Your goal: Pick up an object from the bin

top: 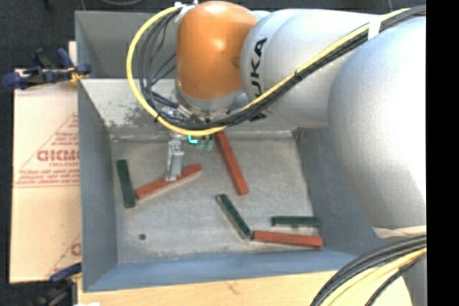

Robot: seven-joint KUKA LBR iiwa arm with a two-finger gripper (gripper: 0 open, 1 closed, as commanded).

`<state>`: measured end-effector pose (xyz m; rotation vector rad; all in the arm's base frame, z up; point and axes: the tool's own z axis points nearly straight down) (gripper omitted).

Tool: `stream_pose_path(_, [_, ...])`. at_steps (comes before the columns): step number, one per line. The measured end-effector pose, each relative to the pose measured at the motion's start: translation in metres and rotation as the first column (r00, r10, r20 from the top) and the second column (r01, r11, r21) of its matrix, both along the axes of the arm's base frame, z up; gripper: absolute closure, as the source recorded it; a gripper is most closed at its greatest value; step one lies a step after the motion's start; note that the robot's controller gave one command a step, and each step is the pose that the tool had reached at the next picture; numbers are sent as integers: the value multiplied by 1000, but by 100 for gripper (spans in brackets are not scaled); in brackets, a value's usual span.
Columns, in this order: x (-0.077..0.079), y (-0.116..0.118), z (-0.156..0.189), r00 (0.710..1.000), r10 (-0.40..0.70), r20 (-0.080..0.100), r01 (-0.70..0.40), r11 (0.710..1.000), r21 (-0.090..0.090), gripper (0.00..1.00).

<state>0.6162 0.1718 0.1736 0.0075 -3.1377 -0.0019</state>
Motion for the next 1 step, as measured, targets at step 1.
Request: stream_pose_path(1, [-13, -11, -106, 962, 272, 2, -272, 962, -2, 0])
